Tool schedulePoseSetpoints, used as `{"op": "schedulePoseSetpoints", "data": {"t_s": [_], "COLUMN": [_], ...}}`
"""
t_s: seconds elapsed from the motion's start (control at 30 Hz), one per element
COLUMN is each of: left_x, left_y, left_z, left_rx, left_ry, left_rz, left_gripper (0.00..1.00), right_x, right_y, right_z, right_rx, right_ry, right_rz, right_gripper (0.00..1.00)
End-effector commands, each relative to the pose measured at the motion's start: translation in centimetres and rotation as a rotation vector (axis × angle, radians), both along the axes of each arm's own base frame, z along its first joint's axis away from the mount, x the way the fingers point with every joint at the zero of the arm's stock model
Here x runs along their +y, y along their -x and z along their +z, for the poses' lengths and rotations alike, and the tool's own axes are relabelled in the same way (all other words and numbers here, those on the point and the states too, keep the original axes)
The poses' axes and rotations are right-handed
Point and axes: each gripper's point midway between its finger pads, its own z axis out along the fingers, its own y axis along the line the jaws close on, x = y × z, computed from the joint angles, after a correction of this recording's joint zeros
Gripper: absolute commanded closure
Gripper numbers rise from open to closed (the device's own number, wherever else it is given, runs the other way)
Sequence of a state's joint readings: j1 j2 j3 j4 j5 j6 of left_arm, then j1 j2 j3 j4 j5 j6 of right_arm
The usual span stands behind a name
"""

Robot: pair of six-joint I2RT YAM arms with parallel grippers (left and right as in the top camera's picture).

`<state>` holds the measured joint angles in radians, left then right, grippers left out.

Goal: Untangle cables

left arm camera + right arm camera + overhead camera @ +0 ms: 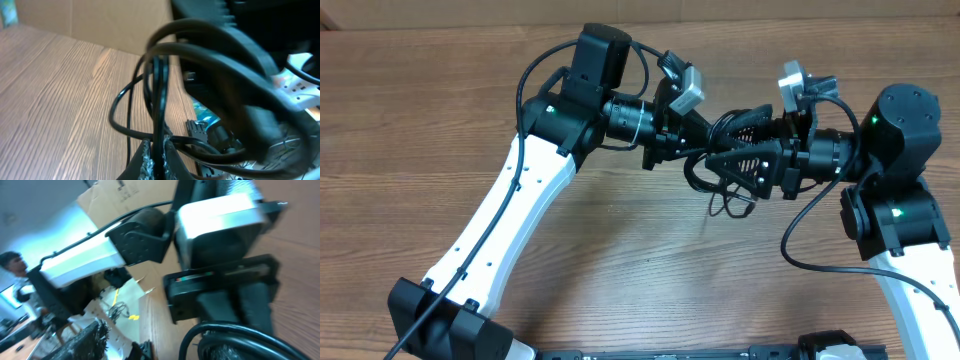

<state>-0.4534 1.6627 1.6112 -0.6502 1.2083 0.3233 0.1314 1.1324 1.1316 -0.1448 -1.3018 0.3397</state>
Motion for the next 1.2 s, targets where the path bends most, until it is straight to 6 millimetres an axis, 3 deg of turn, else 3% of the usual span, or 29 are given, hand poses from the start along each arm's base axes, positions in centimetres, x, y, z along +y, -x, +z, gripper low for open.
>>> {"op": "schedulePoseSetpoints", "data": {"t_s": [0.0,0.03,0.07,0.37,0.6,0.8,1.17], "left_x": [-0.2,-0.1,-0.1,0.9,2.4,3.9,9.3], "left_y": [-0.7,-1.3,-1.6,-4.8,-6.3,-7.5,-10.6], "left_z": [0.1,-0.2,-0.5,-2.6,-3.8,-3.9,-3.5], "left_rx": [0.036,0.057,0.071,0.195,0.254,0.29,0.4], "left_ry": [-0.045,-0.068,-0.085,-0.21,-0.267,-0.262,-0.209], "left_rz": [0.073,0.111,0.138,0.386,0.504,0.554,0.681], "left_gripper": [0.96,0.96,0.96,0.96,0.96,0.96,0.95], "right_x": [0.0,0.0,0.1,0.1,0.0,0.0,0.0], "right_y": [1.7,1.8,1.8,2.8,3.0,3.2,3.5], "right_z": [1.1,1.1,1.1,1.2,1.2,1.2,1.2], "right_rx": [-0.046,-0.046,-0.046,-0.046,-0.046,-0.043,-0.041], "right_ry": [-0.01,-0.011,-0.011,-0.015,-0.016,-0.017,-0.018], "right_rz": [0.08,0.084,0.088,0.143,0.158,0.169,0.184], "right_gripper": [0.47,0.57,0.59,0.64,0.95,0.96,0.96]}}
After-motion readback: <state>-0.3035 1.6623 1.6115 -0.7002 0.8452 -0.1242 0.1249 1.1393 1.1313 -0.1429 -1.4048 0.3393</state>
